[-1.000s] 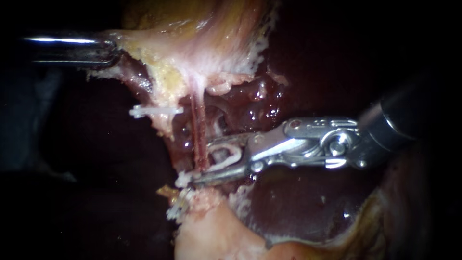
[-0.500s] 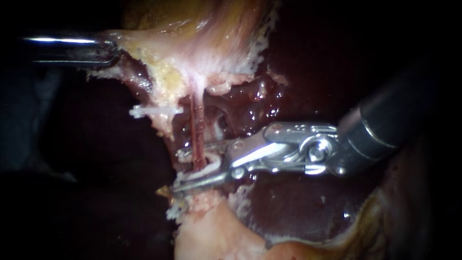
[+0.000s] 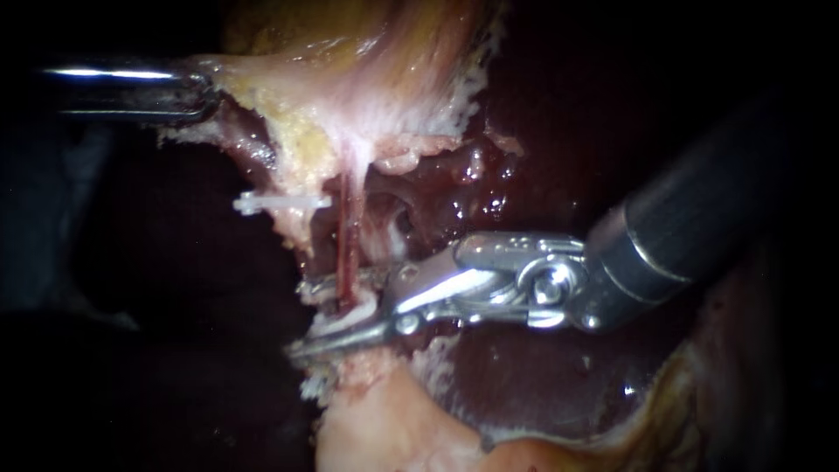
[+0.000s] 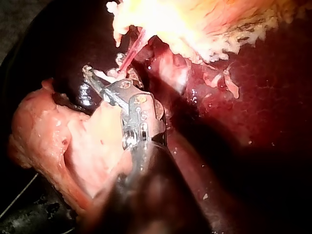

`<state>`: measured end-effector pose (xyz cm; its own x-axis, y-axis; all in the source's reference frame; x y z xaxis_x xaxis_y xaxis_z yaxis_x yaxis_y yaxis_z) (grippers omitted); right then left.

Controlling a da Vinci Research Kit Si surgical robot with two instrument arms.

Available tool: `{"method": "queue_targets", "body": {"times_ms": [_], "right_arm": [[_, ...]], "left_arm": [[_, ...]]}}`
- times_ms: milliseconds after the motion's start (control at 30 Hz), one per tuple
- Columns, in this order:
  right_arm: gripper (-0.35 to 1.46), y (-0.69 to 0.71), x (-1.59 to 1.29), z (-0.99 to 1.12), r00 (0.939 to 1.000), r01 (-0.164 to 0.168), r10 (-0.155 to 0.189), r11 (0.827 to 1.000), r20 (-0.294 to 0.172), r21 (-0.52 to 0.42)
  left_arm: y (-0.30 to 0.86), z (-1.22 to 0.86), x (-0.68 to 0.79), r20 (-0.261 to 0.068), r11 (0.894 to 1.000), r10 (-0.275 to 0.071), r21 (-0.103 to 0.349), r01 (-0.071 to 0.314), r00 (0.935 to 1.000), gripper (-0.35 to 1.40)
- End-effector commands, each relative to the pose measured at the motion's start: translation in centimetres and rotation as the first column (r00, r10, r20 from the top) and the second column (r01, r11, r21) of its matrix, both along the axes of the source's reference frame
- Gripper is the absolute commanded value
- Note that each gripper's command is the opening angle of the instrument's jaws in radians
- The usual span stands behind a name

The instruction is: Clipping second clip right tube

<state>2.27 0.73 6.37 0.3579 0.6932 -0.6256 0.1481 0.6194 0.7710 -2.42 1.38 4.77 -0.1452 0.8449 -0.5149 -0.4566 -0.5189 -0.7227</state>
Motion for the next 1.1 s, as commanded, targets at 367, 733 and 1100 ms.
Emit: {"method": "queue_targets", "body": {"times_ms": [367, 733, 1100], "right_arm": [[0.43, -0.14, 0.08, -0.42, 0.9960, 0.034, -0.033, 0.999, -0.083, 0.017], [0.28, -0.11, 0.04, -0.43, 0.9959, 0.036, -0.034, 0.999, -0.084, 0.019], [0.00, -0.07, 0.01, -0.39, 0.9956, 0.039, -0.037, 0.999, -0.086, 0.020]], "left_arm": [[0.01, 0.02, 0.02, 0.000, 1.000, 0.000, 0.000, 0.000, 1.0000, -0.35], [0.01, 0.03, 0.02, 0.000, 1.000, 0.000, 0.000, 0.000, 1.0000, -0.35], [0.01, 0.03, 0.02, -0.001, 1.000, -0.001, 0.000, 0.001, 1.0000, -0.35]]}}
